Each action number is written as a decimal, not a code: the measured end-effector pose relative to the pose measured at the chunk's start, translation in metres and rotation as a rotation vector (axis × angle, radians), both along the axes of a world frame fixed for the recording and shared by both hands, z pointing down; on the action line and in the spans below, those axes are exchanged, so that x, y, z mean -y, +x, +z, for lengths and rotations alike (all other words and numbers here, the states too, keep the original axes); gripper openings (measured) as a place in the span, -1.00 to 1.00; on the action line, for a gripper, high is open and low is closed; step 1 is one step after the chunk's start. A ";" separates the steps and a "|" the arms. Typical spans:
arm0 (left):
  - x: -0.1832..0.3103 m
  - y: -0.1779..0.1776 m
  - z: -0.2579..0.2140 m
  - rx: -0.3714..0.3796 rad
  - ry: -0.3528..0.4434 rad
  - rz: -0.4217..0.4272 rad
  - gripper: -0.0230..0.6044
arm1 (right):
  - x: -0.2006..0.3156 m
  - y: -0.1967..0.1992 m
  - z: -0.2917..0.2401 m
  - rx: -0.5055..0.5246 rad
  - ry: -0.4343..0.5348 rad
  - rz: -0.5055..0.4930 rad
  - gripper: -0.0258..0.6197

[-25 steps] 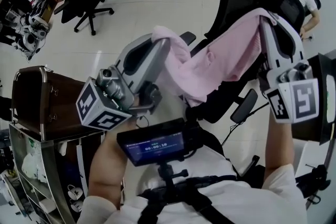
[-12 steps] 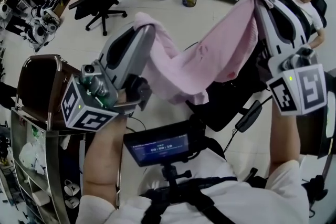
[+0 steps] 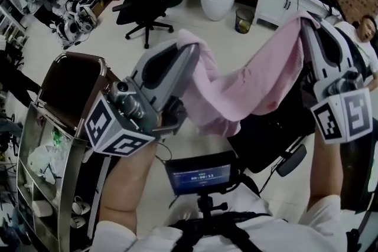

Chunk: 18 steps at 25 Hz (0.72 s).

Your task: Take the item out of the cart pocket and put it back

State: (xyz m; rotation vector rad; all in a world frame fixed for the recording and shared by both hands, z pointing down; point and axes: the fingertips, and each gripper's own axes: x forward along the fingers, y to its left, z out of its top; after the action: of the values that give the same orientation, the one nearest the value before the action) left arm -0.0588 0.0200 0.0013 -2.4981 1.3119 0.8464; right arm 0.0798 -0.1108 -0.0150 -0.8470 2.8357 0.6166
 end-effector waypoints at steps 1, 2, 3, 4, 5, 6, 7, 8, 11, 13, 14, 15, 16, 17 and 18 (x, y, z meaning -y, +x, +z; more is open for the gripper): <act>-0.004 -0.004 -0.003 0.009 0.008 -0.012 -0.88 | -0.002 -0.008 -0.003 0.003 0.008 -0.014 -0.88; -0.008 -0.008 -0.005 0.017 0.014 -0.023 -0.88 | -0.004 -0.015 -0.007 0.006 0.015 -0.027 -0.88; -0.011 -0.012 -0.007 0.025 0.019 -0.035 -0.88 | -0.006 -0.022 -0.010 0.010 0.019 -0.041 -0.88; -0.014 -0.017 -0.009 0.033 0.023 -0.047 -0.88 | -0.008 -0.029 -0.013 0.014 0.021 -0.054 -0.88; -0.018 -0.021 -0.011 0.041 0.026 -0.059 -0.88 | -0.010 -0.037 -0.015 0.019 0.023 -0.066 -0.88; -0.023 -0.026 -0.012 0.048 0.029 -0.069 -0.88 | -0.013 -0.044 -0.017 0.023 0.026 -0.076 -0.88; -0.028 -0.030 -0.013 0.054 0.032 -0.078 -0.88 | -0.017 -0.051 -0.019 0.025 0.030 -0.085 -0.88; -0.034 -0.034 -0.014 0.059 0.034 -0.085 -0.88 | -0.021 -0.059 -0.020 0.027 0.033 -0.094 -0.88; -0.050 -0.047 -0.018 0.077 0.041 -0.111 -0.88 | -0.033 -0.081 -0.024 0.030 0.041 -0.124 -0.88; -0.058 -0.055 -0.022 0.092 0.040 -0.138 -0.88 | -0.037 -0.095 -0.026 0.033 0.046 -0.151 -0.88; -0.061 -0.058 -0.024 0.100 0.037 -0.151 -0.88 | -0.038 -0.101 -0.027 0.033 0.048 -0.163 -0.88; -0.063 -0.060 -0.026 0.107 0.034 -0.160 -0.88 | -0.039 -0.106 -0.028 0.033 0.047 -0.172 -0.88; -0.066 -0.062 -0.028 0.112 0.031 -0.167 -0.88 | -0.042 -0.111 -0.030 0.033 0.044 -0.179 -0.88; -0.070 -0.063 -0.029 0.118 0.029 -0.173 -0.88 | -0.045 -0.115 -0.032 0.034 0.042 -0.185 -0.88; -0.075 -0.065 -0.032 0.124 0.029 -0.179 -0.88 | -0.050 -0.120 -0.034 0.036 0.041 -0.192 -0.88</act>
State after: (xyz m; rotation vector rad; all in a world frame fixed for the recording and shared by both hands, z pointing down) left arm -0.1239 0.0949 -0.0303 -2.3275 1.4431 0.6555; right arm -0.0405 -0.0613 -0.0492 -0.5641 2.8165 0.6233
